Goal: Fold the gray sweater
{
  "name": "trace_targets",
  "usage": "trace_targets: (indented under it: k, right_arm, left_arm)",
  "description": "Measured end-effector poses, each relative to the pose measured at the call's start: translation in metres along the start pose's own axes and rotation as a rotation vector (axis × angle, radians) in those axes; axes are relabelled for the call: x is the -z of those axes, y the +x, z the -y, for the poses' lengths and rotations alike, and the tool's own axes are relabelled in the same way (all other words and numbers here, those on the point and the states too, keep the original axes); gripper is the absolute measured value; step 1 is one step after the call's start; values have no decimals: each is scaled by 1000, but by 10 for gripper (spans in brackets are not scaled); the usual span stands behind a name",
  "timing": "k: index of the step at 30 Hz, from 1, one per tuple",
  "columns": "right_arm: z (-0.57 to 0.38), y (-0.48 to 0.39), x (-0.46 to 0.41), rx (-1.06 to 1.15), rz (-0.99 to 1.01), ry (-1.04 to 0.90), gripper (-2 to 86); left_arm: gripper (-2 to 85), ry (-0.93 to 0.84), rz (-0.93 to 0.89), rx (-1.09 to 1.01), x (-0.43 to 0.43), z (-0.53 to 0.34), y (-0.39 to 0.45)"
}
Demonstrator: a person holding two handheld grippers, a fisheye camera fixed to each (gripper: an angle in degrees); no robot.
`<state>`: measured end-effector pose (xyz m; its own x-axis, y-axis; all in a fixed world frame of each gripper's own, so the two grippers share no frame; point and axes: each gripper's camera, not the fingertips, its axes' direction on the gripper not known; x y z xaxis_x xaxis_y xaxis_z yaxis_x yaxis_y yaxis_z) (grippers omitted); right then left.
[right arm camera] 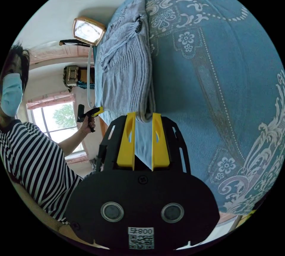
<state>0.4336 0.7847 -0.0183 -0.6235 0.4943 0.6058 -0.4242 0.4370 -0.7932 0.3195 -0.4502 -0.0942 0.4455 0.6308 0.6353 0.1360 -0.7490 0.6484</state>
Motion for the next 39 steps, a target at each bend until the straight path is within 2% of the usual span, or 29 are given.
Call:
trace_targets:
  k: [8,18,26,39]
  right_arm:
    - [26,7,1,43,23,-61,34]
    - [55,20,26,12,59,-115,25]
    - [109,0,73,78,113,-69,25]
    - [270,-51,160,306,126,57,25]
  left_arm:
    - [50,-11,-29,-22,11,24,-21]
    - [41,48,-192,111,40,33,-62]
    - [37,95,-213,21,99,79,-39]
    - [37,217,-250,-239,203,238,44]
